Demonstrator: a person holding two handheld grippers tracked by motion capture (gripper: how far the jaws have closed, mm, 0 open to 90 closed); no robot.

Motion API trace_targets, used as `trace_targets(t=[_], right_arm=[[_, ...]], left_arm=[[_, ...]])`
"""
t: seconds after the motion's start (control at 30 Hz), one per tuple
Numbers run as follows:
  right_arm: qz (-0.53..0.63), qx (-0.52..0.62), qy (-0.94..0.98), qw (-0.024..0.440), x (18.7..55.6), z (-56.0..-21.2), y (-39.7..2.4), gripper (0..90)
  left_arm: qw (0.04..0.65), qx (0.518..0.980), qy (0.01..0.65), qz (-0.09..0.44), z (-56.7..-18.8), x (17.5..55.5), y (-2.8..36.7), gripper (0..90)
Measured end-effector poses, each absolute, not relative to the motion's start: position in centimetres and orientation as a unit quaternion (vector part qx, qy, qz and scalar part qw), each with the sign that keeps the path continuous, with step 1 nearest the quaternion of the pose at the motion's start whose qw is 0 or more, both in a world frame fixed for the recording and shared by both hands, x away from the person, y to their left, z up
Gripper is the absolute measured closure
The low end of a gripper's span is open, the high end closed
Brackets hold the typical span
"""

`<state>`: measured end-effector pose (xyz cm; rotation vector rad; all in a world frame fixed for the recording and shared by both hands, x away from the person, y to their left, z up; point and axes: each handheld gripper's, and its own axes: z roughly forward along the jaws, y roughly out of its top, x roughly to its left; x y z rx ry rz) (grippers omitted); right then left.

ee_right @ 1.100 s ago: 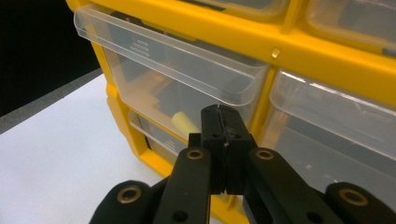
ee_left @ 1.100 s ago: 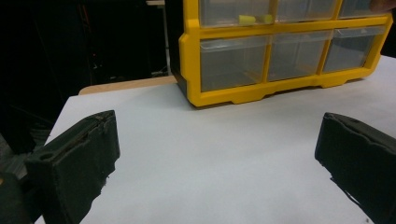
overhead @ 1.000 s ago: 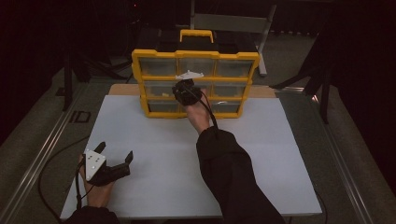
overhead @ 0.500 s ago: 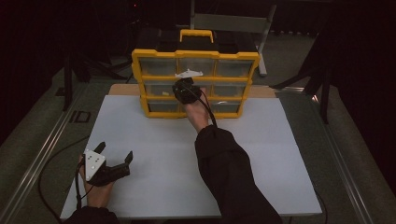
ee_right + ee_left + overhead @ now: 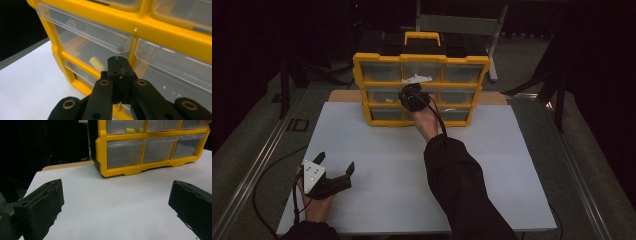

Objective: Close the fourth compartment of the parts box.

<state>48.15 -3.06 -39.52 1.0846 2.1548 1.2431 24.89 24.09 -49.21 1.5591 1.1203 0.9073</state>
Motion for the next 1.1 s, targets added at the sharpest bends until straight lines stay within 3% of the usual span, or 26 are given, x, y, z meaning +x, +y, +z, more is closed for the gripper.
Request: trace_targets(t=[0.1,0.27,0.5,0.77,1.1], right_arm=[[0.451,0.383,0.778,0.21,48.0,-39.5,-3.2,85.8],[0.457,0.365,0.786,0.2,47.4,-39.4,-3.2,66.2],[0.451,0.35,0.797,0.196,46.4,-39.1,-4.0,47.9],[0.446,0.352,0.804,0.175,45.0,-39.3,-5.7,15.8],[0.461,0.326,0.803,0.189,42.0,-39.6,-8.0,10.1]], left_arm=[[0.488,0.641,0.46,0.373,-49.2,24.9,24.1,0.9],[0.488,0.641,0.46,0.374,-49.2,24.9,24.1,0.9],[0.488,0.641,0.46,0.374,-49.2,24.9,24.1,0.9],[0.485,0.644,0.459,0.374,-49.2,24.9,24.0,0.9],[0.485,0.643,0.459,0.374,-49.2,24.9,24.0,0.8]])
